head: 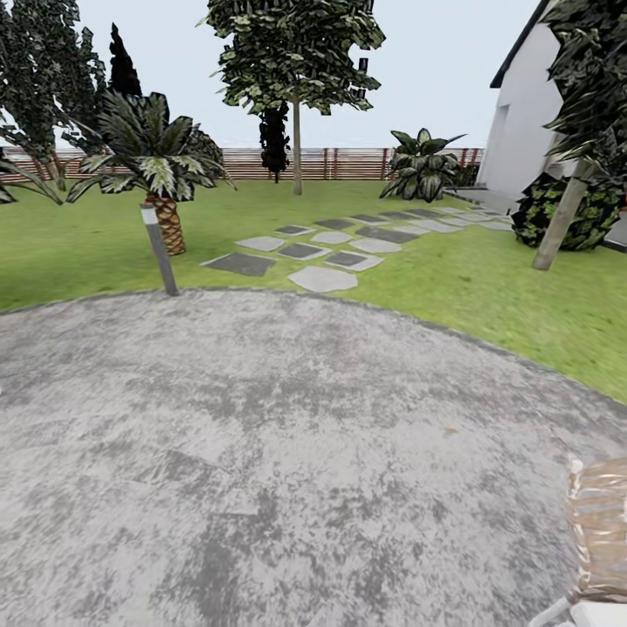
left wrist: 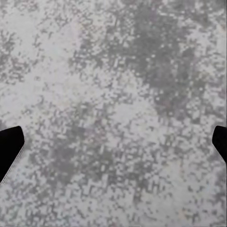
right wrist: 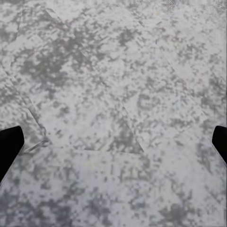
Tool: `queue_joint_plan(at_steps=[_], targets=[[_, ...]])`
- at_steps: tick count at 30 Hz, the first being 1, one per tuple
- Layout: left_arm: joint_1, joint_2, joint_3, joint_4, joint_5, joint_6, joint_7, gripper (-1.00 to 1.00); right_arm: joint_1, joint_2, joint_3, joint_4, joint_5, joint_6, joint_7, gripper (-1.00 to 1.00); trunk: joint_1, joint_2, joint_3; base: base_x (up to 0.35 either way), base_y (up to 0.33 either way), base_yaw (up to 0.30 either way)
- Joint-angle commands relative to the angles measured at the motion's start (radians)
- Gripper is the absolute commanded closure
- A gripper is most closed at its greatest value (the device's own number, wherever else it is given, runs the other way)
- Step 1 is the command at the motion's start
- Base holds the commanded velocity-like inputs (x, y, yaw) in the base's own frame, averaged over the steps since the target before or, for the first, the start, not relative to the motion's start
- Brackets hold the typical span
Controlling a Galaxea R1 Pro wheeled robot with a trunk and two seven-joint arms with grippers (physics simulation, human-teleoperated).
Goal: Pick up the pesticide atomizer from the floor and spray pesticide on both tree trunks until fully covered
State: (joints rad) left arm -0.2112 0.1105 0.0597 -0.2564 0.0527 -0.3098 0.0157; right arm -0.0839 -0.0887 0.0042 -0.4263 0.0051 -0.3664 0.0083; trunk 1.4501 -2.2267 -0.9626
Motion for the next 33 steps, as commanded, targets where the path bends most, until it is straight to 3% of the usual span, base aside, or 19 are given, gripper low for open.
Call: queue_joint_plan(at_steps=[1,33], targets=[[-0.001,0.000,0.000,0.001,0.006,-0.003,0.000,-1.00,0.000,0.000,0.000,0.001,0.001,-0.003,0.001,-1.00,0.000,0.000,-0.001,0.339,0.000,0.000],[-0.001,0.000,0.000,0.001,0.006,-0.003,0.000,-1.00,0.000,0.000,0.000,0.001,0.000,-0.003,0.000,-1.00,0.000,0.000,-0.001,0.340,0.000,0.000]])
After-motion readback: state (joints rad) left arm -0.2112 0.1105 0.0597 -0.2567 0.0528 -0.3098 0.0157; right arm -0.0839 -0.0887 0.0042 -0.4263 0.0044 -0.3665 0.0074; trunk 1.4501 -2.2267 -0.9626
